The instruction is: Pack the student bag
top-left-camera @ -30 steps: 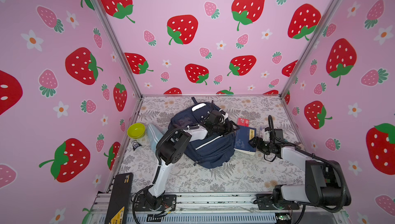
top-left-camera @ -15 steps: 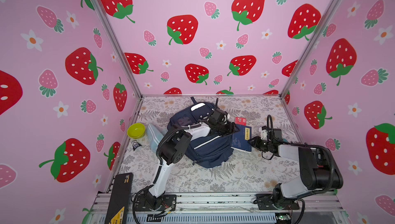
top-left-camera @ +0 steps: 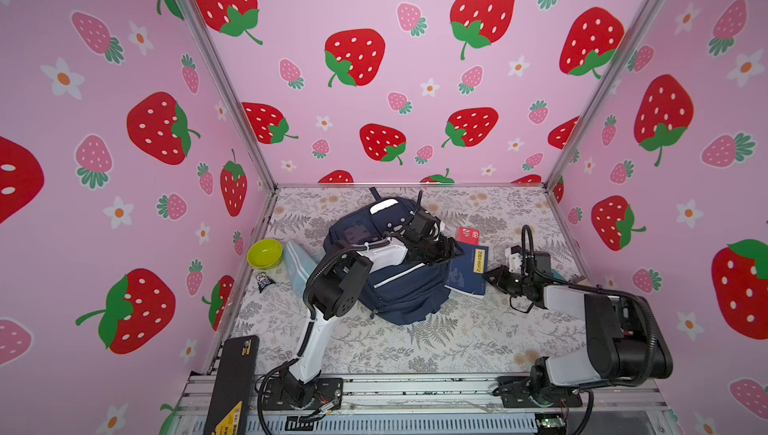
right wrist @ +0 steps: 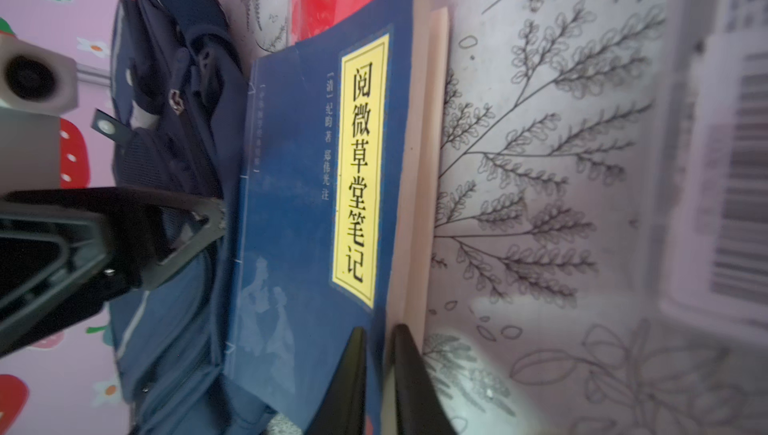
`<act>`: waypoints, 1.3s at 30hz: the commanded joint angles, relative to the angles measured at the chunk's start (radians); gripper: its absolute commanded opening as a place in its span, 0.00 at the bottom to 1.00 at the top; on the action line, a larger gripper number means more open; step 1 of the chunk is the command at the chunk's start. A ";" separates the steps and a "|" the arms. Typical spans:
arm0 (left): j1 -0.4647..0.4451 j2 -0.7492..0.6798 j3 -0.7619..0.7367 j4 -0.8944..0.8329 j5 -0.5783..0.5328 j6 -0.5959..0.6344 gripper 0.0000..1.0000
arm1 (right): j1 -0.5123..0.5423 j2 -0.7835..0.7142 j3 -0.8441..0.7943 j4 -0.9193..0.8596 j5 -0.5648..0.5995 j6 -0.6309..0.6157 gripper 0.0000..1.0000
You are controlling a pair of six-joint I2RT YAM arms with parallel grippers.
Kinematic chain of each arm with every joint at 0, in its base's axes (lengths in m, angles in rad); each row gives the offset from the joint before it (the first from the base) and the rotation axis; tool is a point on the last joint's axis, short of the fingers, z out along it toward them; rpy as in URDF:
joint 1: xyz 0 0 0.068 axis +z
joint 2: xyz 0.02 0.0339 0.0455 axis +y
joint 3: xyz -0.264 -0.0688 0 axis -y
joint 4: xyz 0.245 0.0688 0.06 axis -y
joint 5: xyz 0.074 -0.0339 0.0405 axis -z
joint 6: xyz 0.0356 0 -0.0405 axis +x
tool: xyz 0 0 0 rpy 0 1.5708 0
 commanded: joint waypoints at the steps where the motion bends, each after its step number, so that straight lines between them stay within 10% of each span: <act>1: 0.001 0.035 -0.039 -0.073 -0.019 -0.006 0.73 | 0.015 -0.012 -0.005 0.012 -0.075 0.012 0.23; 11: 0.003 0.020 0.255 -0.424 -0.111 0.224 0.75 | 0.015 0.060 0.021 -0.094 0.057 -0.022 0.21; 23: 0.021 0.384 0.868 -0.856 -0.181 0.433 0.78 | 0.016 0.163 0.070 -0.181 0.162 -0.037 0.11; 39: 0.016 0.510 0.900 -0.842 -0.033 0.440 0.78 | 0.019 0.205 0.081 -0.172 0.150 -0.038 0.09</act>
